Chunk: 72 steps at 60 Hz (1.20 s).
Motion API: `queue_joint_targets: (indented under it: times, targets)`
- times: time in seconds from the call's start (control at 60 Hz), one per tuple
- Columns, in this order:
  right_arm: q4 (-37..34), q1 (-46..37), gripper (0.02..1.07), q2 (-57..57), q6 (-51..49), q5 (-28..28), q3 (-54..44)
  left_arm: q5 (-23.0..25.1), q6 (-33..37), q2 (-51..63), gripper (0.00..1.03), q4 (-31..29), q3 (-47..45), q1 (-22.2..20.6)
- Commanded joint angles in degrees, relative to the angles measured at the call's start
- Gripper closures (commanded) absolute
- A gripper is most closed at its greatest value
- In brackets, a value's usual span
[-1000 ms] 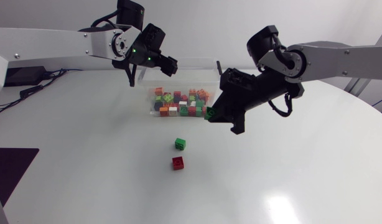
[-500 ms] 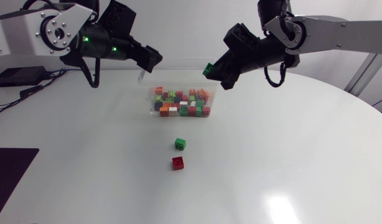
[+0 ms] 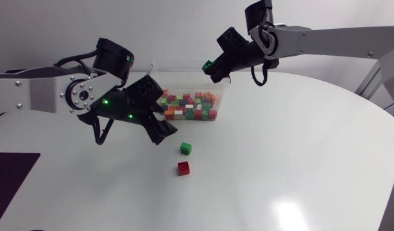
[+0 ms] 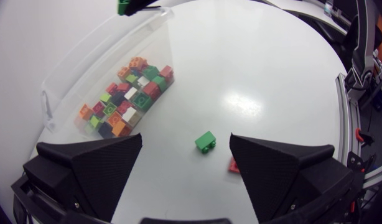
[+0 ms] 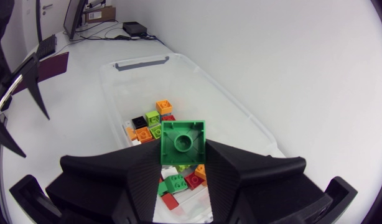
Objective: Place the duplo bricks in the container
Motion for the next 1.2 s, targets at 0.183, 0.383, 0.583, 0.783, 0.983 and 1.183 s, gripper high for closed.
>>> queue_joint_targets:
  times: [0.183,0.383,0.583,0.783,0.983,1.183]
  targets:
    - [1.0,1.1,0.06,2.4,3.0,1.9,3.7,1.1,7.0,3.7,0.06,-1.9,-5.4,-5.4]
    - [7.5,-2.8,0.06,-15.0,0.4,-2.4,-16.6,1.1,10.6,6.9,0.06,-2.7,-7.3,-6.5]
    - [9.6,-4.6,0.06,-28.3,-5.1,-5.7,-35.8,1.1,12.2,8.8,0.06,-2.6,-7.2,-7.1]
    - [12.7,-5.4,0.06,-34.5,-8.8,-7.8,-49.1,1.1,12.6,11.9,0.06,-2.6,-6.9,-8.9]
    - [15.9,-4.8,0.06,-34.2,-11.0,-7.8,-56.2,1.1,12.7,15.0,0.07,-2.3,-5.1,-9.6]
    - [16.3,-2.1,0.06,-30.5,-12.4,-7.4,-57.5,1.1,12.6,19.1,0.1,-2.3,-1.3,-9.7]
